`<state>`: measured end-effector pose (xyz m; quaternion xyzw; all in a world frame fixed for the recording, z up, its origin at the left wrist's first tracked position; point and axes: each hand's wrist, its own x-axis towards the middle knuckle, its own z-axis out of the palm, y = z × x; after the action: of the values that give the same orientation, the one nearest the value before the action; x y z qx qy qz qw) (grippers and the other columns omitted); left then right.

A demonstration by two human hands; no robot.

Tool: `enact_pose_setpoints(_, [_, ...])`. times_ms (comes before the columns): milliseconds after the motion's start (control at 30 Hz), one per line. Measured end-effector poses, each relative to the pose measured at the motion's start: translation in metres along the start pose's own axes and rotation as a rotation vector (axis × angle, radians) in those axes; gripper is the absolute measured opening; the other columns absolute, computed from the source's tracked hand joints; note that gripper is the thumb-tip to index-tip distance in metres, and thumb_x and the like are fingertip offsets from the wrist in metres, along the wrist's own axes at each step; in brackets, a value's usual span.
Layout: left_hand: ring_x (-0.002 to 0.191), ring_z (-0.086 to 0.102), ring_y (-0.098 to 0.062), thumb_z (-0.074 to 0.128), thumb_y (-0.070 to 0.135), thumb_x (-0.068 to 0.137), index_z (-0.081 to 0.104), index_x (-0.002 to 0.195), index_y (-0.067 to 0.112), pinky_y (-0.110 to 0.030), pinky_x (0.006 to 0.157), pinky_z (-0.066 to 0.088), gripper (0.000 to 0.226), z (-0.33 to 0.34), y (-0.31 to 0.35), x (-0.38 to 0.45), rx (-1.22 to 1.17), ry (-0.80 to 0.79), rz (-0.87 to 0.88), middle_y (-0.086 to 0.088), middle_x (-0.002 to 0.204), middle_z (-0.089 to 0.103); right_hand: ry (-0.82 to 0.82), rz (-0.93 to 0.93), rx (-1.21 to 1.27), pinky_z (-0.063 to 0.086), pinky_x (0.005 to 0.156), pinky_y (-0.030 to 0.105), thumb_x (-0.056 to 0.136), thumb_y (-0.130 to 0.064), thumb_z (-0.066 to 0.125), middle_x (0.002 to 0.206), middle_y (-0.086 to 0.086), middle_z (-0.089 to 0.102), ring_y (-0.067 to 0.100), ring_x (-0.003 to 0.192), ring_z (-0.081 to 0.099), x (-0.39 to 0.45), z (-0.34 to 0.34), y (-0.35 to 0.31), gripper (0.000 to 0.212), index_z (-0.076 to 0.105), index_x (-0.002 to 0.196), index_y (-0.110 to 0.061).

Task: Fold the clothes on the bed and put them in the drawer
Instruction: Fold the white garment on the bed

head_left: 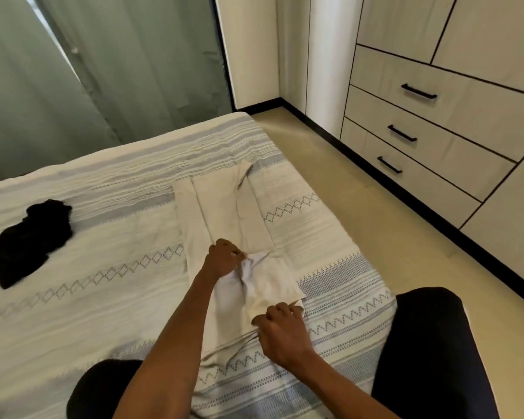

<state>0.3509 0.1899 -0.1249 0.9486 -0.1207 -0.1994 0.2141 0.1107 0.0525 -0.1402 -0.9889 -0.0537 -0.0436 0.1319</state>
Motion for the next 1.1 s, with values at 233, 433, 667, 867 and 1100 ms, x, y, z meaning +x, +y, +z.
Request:
enact_pose_setpoints(233, [0.121,0.048,-0.025,0.054,0.048,0.087,0.072,0.107,0.028,-0.037,0.099,0.042,0.034,0.007,0.012,-0.013,0.035,0.106,0.006,0.002,0.125,0.054,0.072,0.114,0.042,0.049,0.077,0.037,0.083,-0.029,0.065,0.105,-0.008,0.062,0.018,0.091,0.059,0.014,-0.004,0.009,0.028,0.061,0.111,-0.031])
enact_pose_setpoints(433, [0.129,0.043,-0.027,0.057,0.044,0.092,0.071,0.117,0.024,-0.039,0.103,0.036,0.035,0.012,0.023,-0.01,0.049,0.063,-0.021,-0.001,0.131,0.049,-0.032,0.028,-0.076,0.047,0.08,0.042,0.083,-0.035,0.062,0.105,-0.004,0.063,0.023,0.094,0.06,0.026,-0.009,0.016,0.022,0.067,0.104,-0.032])
enact_pose_setpoints(667, [0.127,0.044,-0.032,0.051,0.049,0.096,0.07,0.115,0.016,-0.039,0.103,0.036,0.043,0.016,0.017,-0.012,-0.043,0.103,-0.092,-0.007,0.132,0.052,0.001,-0.063,-0.099,0.048,0.08,0.041,0.088,-0.036,0.055,0.096,-0.005,0.066,0.021,0.088,0.062,0.023,-0.005,0.018,0.017,0.069,0.094,-0.028])
enact_pose_setpoints(867, [0.12,0.049,-0.032,0.052,0.057,0.095,0.07,0.109,0.016,-0.039,0.098,0.037,0.048,0.017,0.018,-0.019,-0.047,0.21,-0.07,-0.007,0.131,0.056,0.121,-0.103,0.048,0.047,0.08,0.035,0.092,-0.038,0.054,0.096,-0.012,0.065,0.015,0.089,0.06,0.029,0.0,0.012,0.014,0.064,0.099,-0.03])
enact_pose_setpoints(1100, [0.127,0.044,-0.032,0.053,0.045,0.095,0.068,0.117,0.023,-0.042,0.104,0.033,0.034,0.019,0.019,-0.018,0.009,0.152,-0.043,-0.004,0.138,0.05,0.025,-0.048,0.0,0.045,0.082,0.039,0.078,-0.033,0.058,0.105,-0.007,0.06,0.02,0.094,0.057,0.025,0.006,0.019,0.029,0.062,0.106,-0.028])
